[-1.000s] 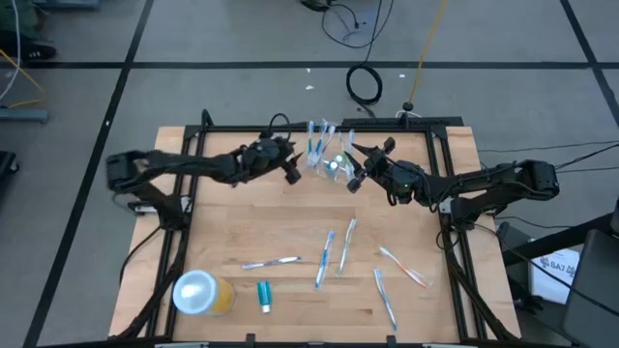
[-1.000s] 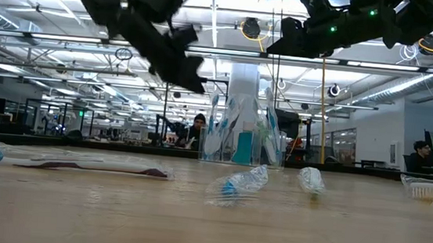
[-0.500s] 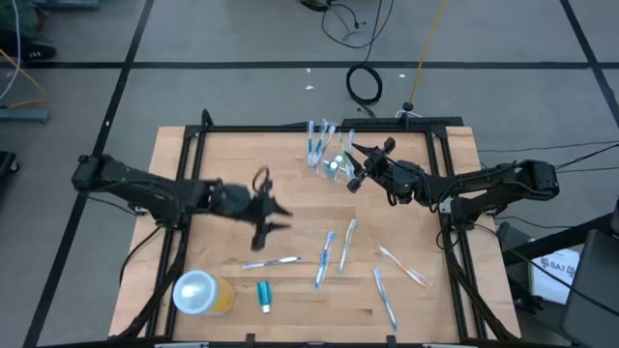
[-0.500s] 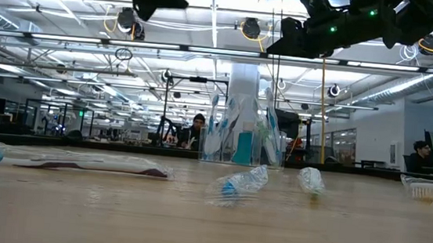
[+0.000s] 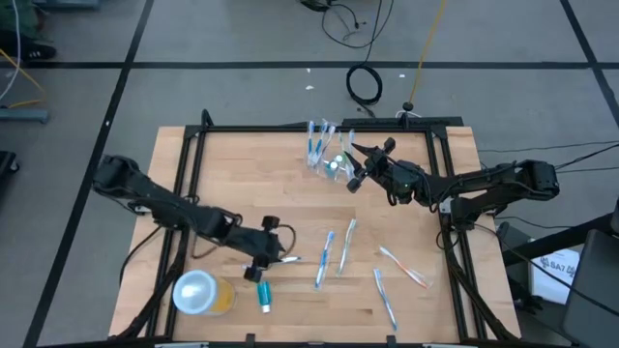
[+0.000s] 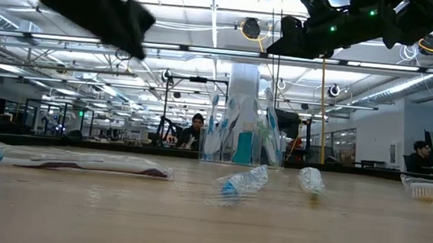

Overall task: Pick & Place toothbrushing station
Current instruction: Put the blue mouthwash into the transparent organizer

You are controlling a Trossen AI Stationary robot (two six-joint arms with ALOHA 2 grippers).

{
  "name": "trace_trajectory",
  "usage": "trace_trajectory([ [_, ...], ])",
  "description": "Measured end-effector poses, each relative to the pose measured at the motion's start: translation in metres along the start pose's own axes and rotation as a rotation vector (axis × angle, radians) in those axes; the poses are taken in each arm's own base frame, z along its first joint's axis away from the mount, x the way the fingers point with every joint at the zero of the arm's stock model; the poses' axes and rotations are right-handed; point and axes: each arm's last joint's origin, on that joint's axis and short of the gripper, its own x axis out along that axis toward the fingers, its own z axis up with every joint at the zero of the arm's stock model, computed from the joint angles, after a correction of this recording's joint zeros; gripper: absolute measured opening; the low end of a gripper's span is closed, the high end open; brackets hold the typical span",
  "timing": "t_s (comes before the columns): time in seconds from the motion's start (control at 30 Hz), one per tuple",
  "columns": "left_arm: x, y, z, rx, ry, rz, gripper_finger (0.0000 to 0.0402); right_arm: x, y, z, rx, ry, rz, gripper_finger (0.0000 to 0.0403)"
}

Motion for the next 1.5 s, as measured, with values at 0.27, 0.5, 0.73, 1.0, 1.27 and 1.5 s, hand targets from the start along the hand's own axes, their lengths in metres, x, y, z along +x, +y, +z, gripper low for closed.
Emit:
trace_trajectory([
  [0.27, 0.042, -0.012, -0.024, 0.073, 0.18, -0.164, 0.0193, 0.0, 0.0, 0.0, -0.009, -0.001, 0.0, 0.013],
  [0.5, 0.042, -0.023, -0.027, 0.214, 0.183, -0.283, 0.0229, 0.0, 0.0, 0.0, -0.01, -0.001, 0.0, 0.013],
  [0.73, 0.039, -0.046, -0.029, 0.244, 0.191, -0.313, 0.023, 0.0, 0.001, -0.002, -0.002, 0.015, 0.004, 0.013],
  [1.0, 0.039, -0.077, -0.032, 0.406, 0.139, -0.273, 0.023, -0.001, 0.002, -0.011, 0.05, 0.094, 0.016, 0.013],
  [1.27, 0.064, -0.085, -0.044, 0.444, 0.173, -0.297, 0.023, -0.001, 0.004, -0.012, 0.101, 0.102, 0.073, 0.013],
  [1.5, 0.065, -0.072, -0.042, 0.426, 0.177, -0.268, 0.0227, -0.001, 0.006, -0.01, 0.088, 0.079, 0.143, 0.013],
])
